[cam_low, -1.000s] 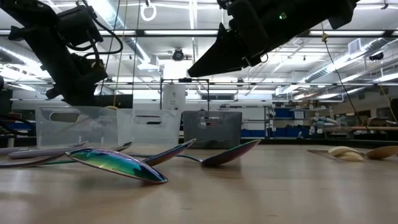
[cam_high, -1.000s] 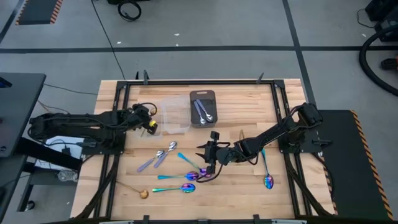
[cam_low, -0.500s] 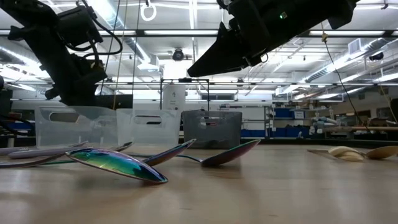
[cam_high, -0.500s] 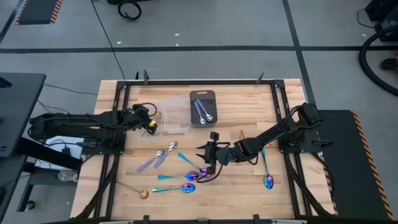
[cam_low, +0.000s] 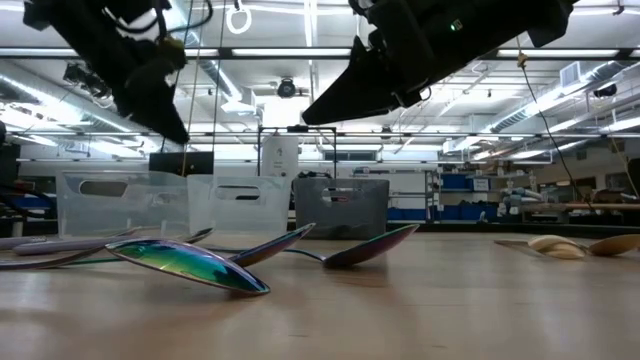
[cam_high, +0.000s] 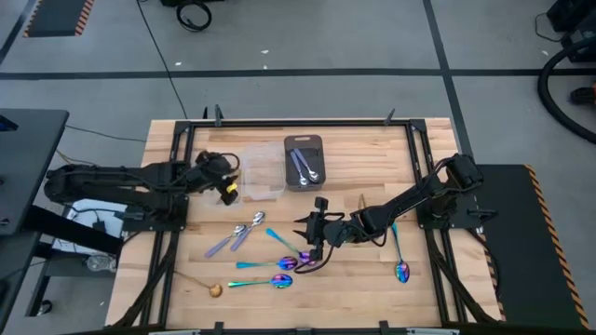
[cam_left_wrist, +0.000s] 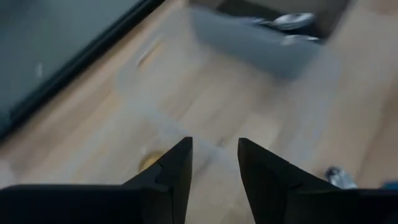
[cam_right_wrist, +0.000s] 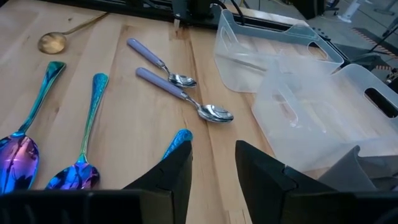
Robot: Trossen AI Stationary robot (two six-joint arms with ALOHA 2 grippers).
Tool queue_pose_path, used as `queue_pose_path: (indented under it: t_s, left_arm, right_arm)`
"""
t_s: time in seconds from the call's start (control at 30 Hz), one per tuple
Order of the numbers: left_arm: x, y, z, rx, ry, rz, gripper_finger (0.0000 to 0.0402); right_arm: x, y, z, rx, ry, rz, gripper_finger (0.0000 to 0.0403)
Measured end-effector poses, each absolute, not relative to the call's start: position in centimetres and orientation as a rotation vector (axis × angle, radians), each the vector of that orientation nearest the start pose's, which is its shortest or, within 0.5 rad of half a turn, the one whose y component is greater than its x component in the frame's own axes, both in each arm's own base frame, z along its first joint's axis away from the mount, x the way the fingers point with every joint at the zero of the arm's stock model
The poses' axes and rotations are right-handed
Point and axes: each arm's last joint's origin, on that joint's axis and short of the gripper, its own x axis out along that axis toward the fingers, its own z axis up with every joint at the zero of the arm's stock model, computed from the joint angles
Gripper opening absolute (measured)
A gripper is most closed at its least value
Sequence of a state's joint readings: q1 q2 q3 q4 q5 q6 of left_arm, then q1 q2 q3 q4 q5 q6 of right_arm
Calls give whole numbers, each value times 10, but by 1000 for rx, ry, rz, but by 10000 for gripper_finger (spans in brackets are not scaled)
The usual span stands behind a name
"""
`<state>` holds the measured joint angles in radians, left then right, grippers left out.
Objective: Sort silverware by color (type)
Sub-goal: Put the blue spoon into the right transparent bin
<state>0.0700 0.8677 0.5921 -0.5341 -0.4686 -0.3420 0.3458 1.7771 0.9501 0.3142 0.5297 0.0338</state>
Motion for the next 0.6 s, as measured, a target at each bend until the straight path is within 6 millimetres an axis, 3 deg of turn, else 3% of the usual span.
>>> queue_pose_path:
  t_s: [0.27, 0.6]
  left_arm:
    - [170, -19, 234, 28, 665, 334, 137]
    - [163, -63, 236, -114, 638, 81, 137]
  right_arm:
    - [344, 108, 169, -187, 464, -194, 132]
    - [345, 103, 170, -178, 444, -193, 132]
